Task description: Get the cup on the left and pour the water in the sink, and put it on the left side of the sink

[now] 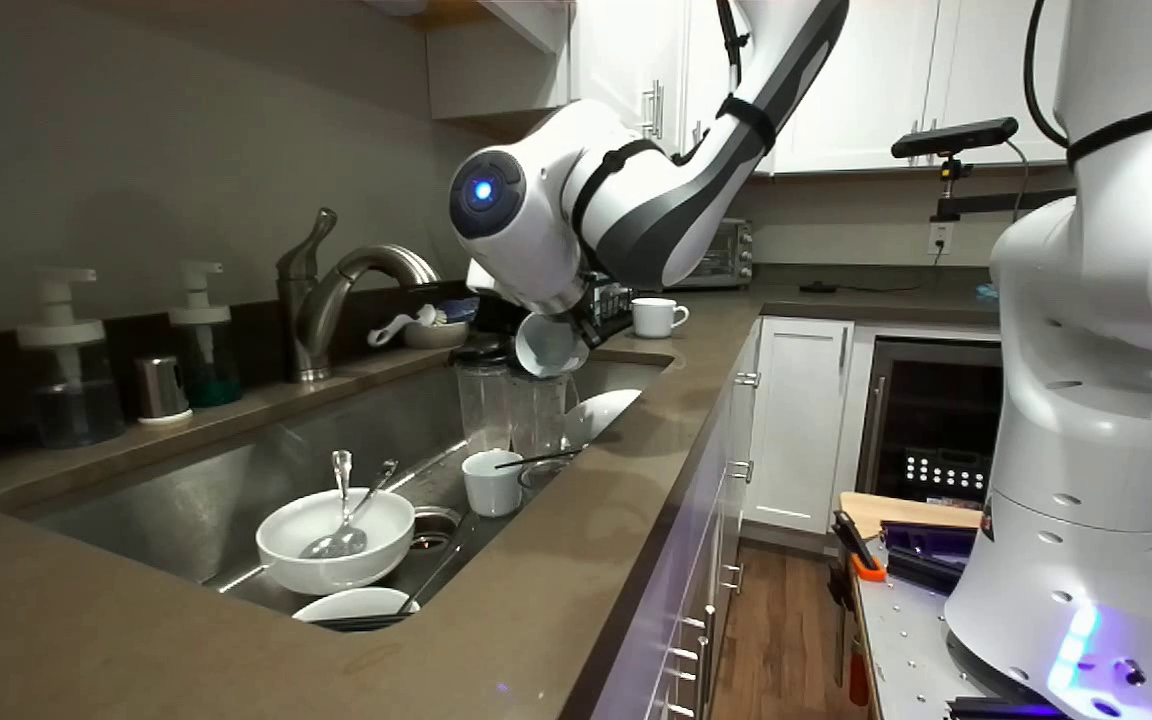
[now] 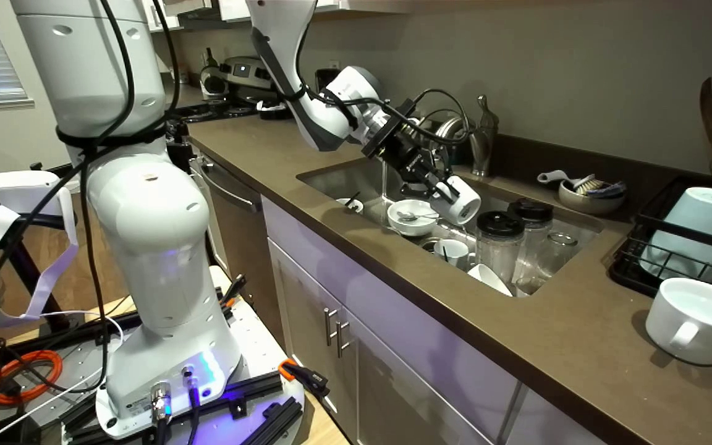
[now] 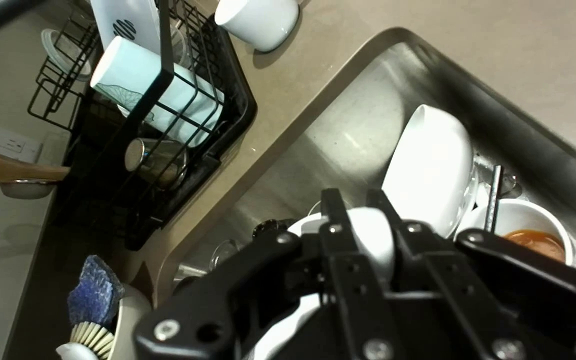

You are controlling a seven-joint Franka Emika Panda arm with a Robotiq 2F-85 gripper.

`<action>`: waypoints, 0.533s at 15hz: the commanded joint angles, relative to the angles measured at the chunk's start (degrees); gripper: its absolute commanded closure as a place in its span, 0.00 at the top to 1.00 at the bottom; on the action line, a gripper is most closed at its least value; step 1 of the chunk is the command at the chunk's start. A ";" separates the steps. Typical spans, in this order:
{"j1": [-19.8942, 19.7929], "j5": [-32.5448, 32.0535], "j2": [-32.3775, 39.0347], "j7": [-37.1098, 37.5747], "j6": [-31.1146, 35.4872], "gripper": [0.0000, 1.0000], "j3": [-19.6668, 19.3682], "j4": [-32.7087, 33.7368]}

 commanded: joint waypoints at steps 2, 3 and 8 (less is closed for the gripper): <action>0.81 -0.70 0.00 0.82 -4.95 0.06 1.41 0.14; 0.97 -0.77 0.10 0.91 -5.74 0.06 1.64 0.12; 2.15 -1.02 0.79 0.94 -11.03 0.06 2.94 0.24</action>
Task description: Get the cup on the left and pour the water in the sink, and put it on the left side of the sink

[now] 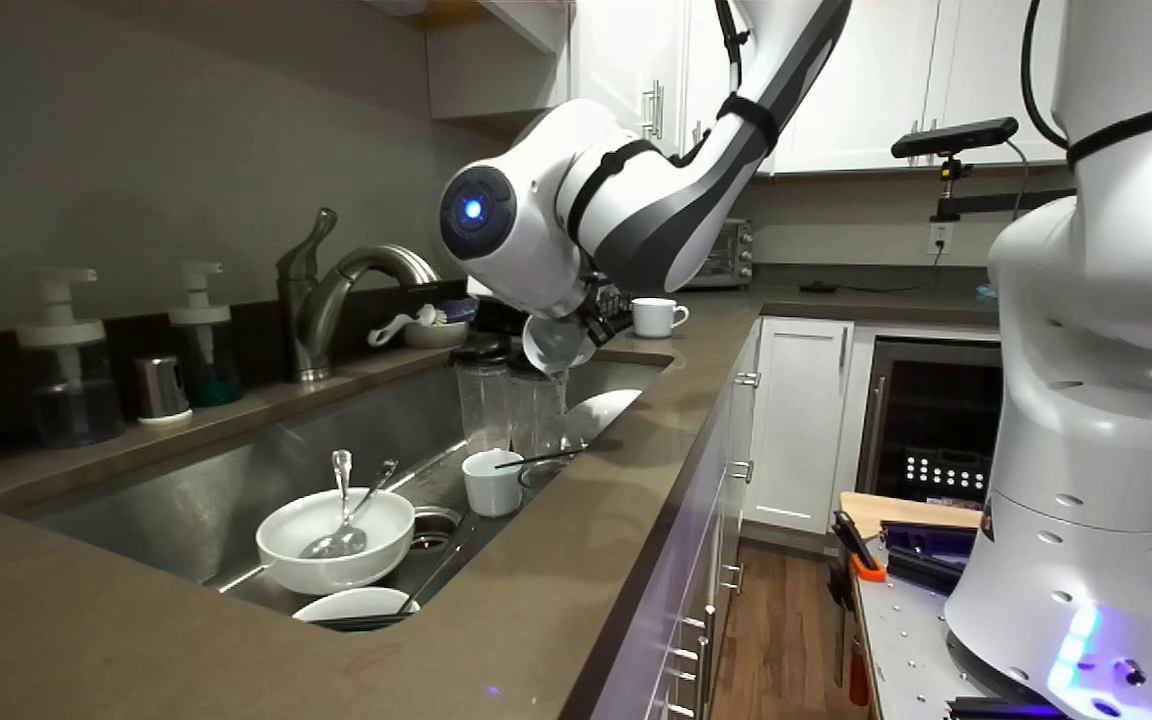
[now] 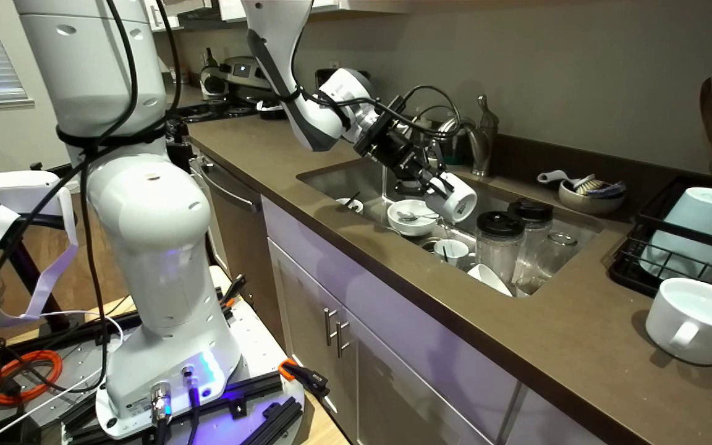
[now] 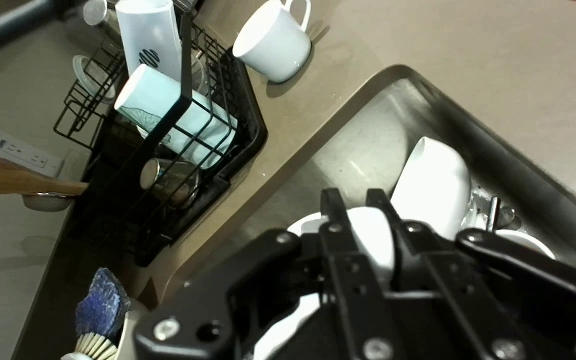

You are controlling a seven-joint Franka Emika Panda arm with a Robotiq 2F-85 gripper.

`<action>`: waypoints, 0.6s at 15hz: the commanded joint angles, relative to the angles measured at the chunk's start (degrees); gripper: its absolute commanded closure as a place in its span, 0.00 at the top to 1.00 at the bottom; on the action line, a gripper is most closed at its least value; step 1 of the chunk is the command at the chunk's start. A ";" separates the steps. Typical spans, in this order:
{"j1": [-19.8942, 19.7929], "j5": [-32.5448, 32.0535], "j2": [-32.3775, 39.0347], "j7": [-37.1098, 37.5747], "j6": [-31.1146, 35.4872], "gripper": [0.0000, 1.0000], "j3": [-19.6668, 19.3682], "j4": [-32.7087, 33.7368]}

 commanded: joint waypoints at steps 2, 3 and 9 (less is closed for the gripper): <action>1.44 -1.13 0.57 0.95 -6.59 0.06 1.50 0.32; 1.69 -1.05 0.71 0.84 -7.65 0.06 1.80 0.33; 3.12 -1.29 1.73 0.58 -13.00 0.06 3.25 0.42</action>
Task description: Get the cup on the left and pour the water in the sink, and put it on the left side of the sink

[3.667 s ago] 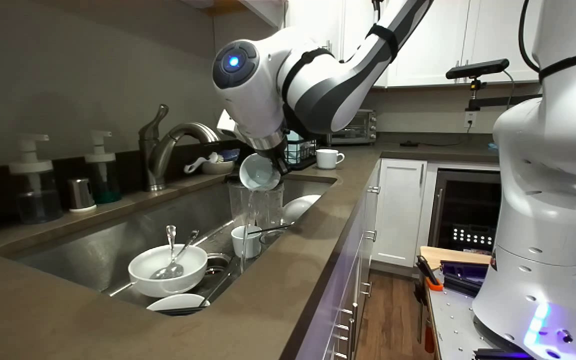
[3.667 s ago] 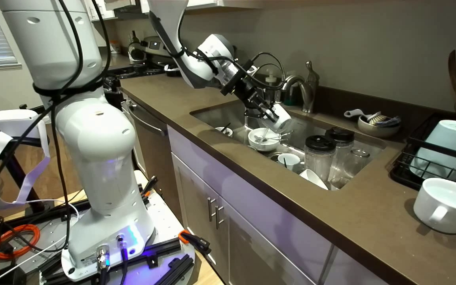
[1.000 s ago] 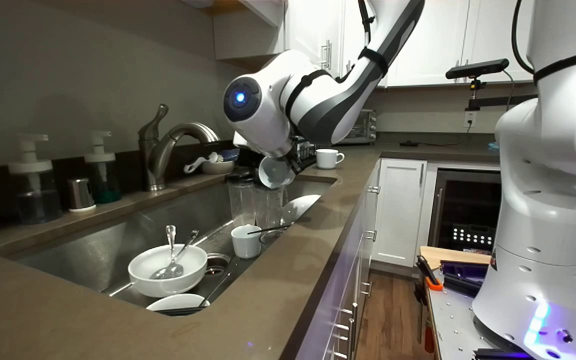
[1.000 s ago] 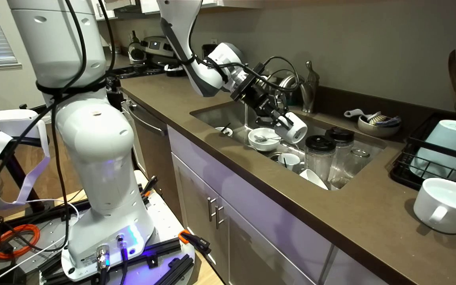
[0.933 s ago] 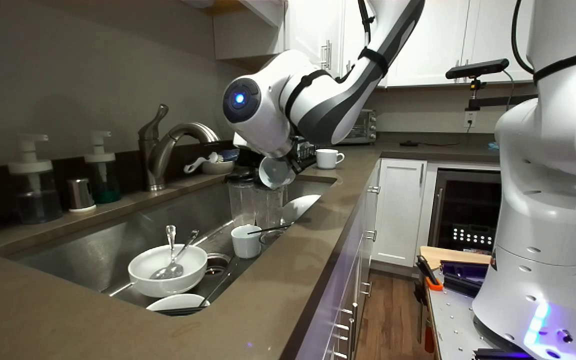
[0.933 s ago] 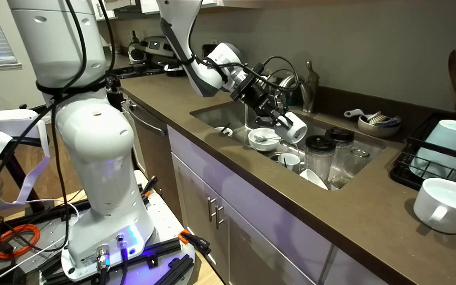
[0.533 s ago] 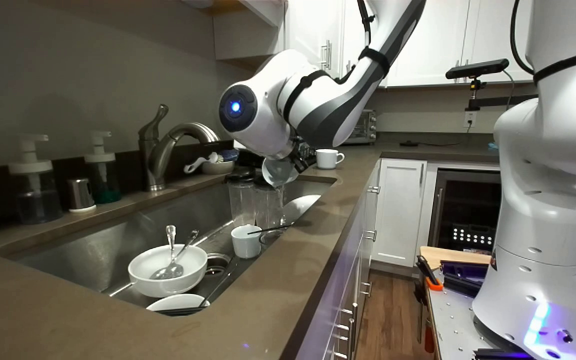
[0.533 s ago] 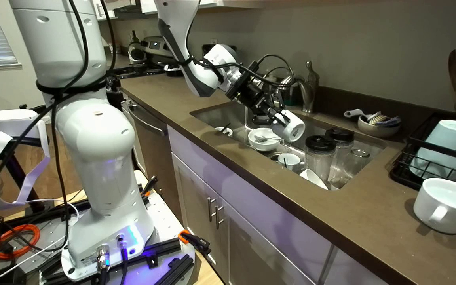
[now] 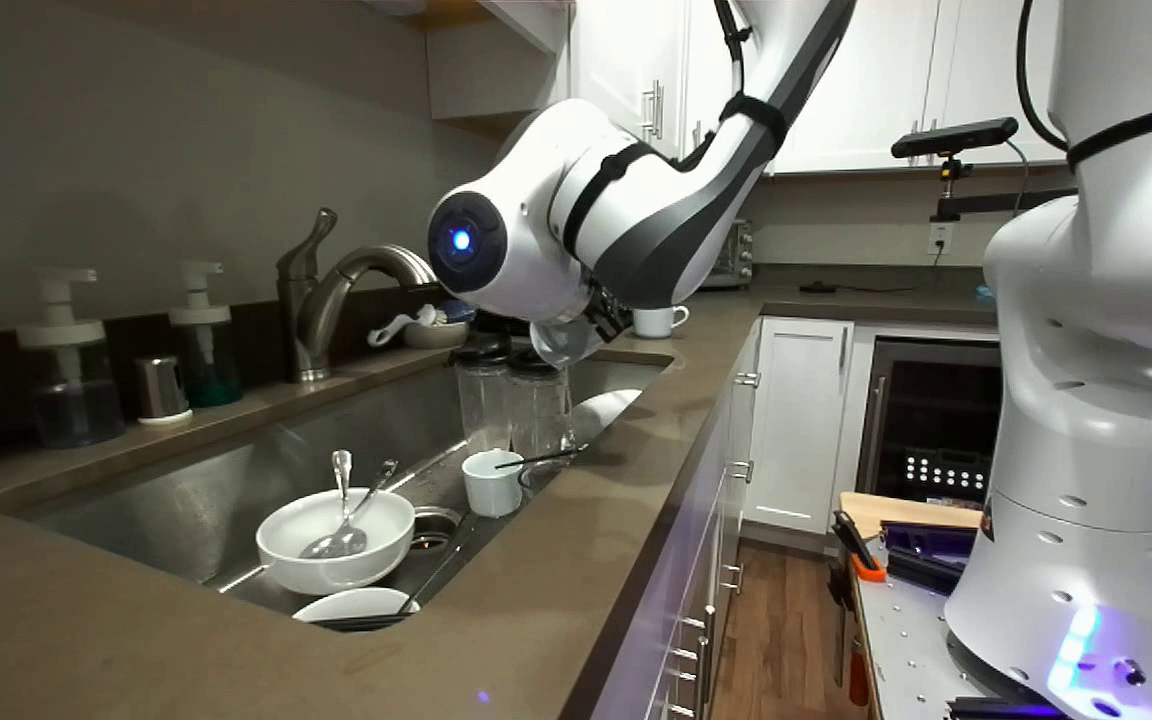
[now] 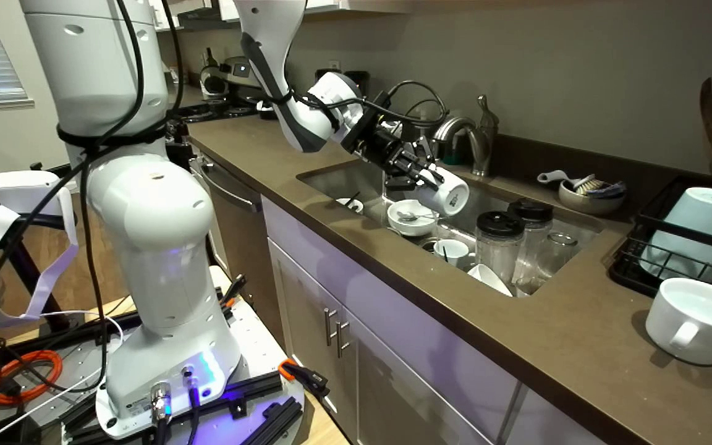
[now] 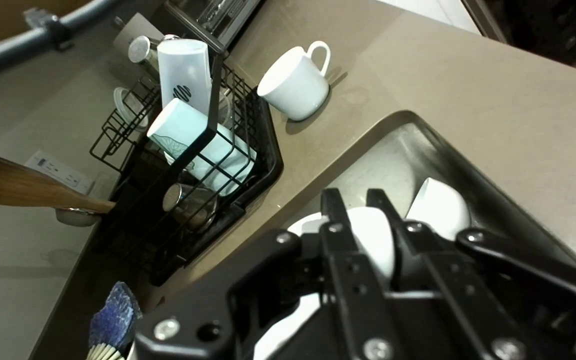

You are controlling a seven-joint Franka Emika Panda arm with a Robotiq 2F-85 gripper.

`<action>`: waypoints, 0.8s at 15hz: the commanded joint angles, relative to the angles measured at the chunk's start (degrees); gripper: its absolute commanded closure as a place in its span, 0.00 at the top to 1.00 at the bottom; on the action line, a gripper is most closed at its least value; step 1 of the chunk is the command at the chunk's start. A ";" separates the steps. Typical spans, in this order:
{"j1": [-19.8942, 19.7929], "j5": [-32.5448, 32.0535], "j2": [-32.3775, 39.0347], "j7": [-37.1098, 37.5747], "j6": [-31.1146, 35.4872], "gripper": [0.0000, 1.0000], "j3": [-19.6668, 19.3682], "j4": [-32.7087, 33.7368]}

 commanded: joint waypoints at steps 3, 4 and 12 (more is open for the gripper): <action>1.20 -1.57 1.04 0.55 -5.98 0.06 1.15 0.37; 1.35 -1.52 1.18 0.55 -6.61 0.06 1.22 0.33; 1.49 -1.67 1.95 0.51 -9.12 0.06 1.74 0.36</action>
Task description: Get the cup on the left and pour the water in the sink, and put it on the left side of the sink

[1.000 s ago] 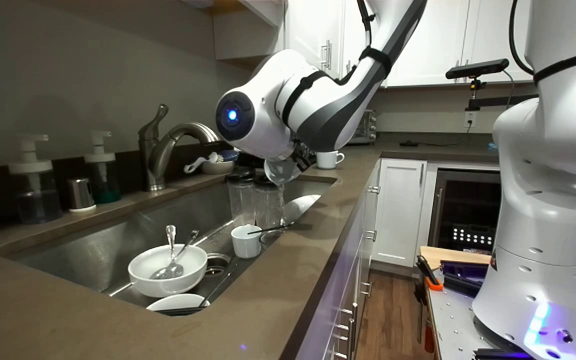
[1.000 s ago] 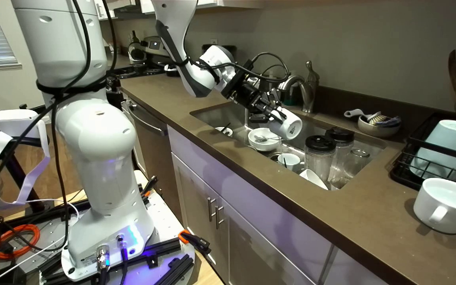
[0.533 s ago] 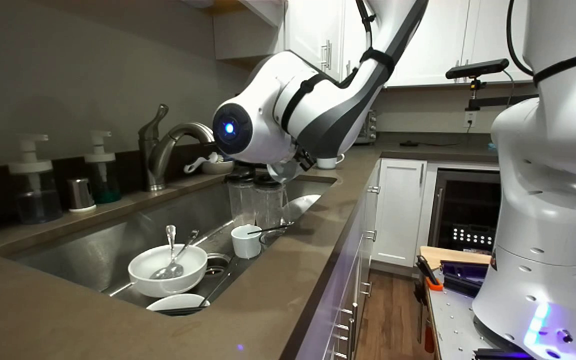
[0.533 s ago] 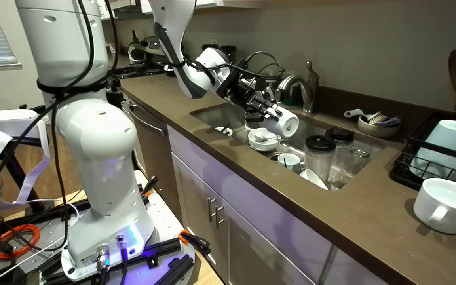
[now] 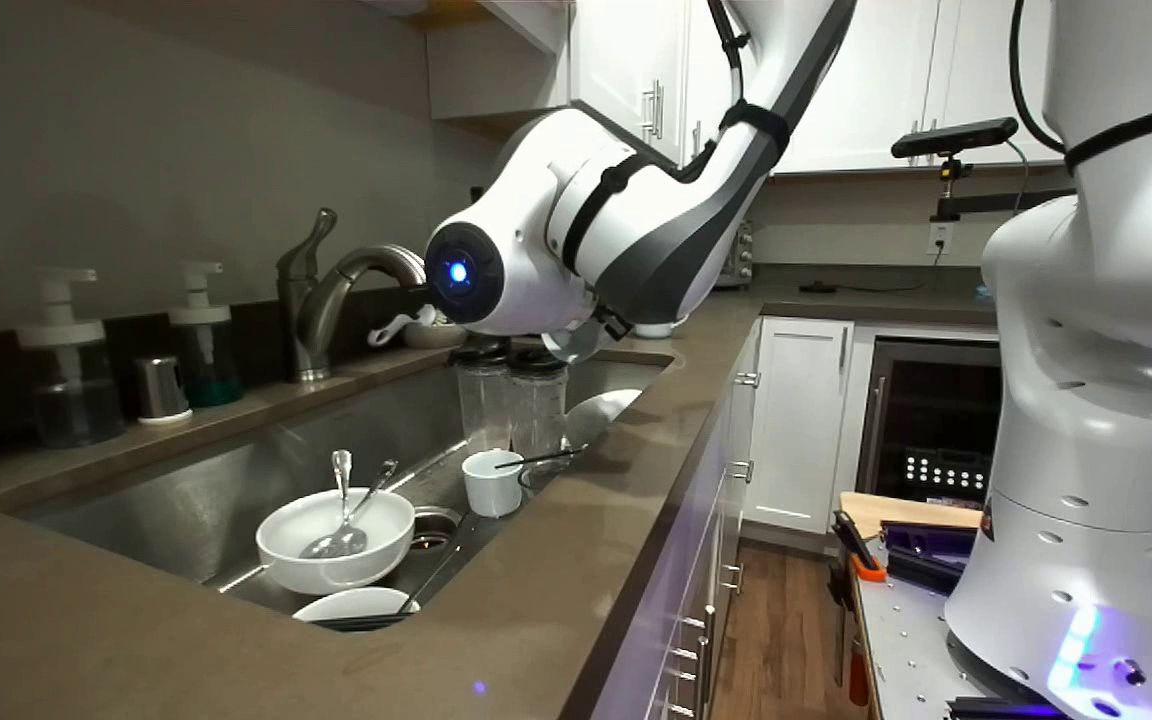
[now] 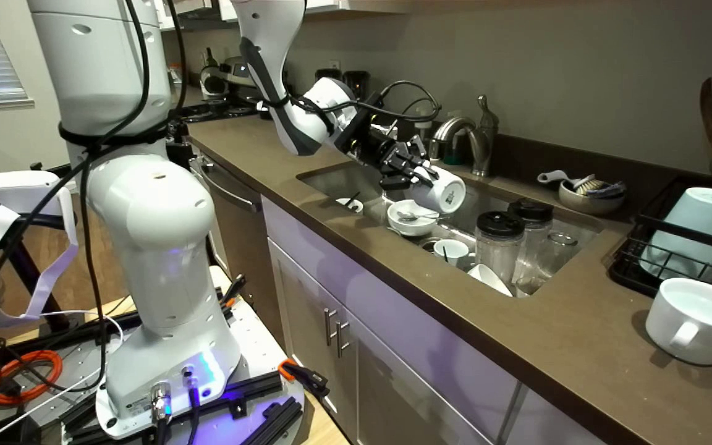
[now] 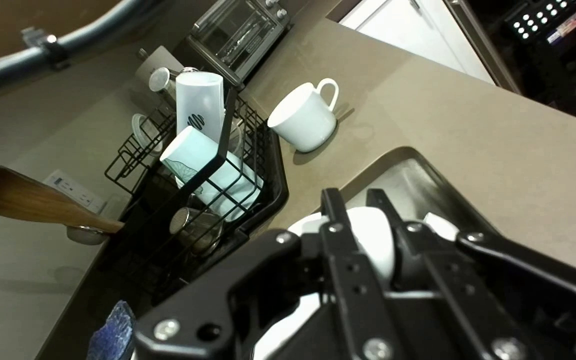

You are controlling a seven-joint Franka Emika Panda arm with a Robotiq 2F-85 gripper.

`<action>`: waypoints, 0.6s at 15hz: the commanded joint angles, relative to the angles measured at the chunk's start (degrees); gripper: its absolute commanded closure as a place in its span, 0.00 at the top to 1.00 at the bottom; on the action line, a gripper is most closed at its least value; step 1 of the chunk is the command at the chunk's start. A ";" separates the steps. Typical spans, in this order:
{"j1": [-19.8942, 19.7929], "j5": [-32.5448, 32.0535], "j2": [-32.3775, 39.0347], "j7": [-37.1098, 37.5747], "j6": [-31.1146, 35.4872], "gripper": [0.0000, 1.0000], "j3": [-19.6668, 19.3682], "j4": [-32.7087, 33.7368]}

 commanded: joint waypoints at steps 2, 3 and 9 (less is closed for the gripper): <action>0.70 -1.42 0.71 0.62 -3.56 0.06 0.60 0.42; 0.80 -1.32 0.95 0.70 -3.94 0.06 0.75 0.47; 1.08 -1.61 1.40 0.50 -5.45 0.06 0.99 0.60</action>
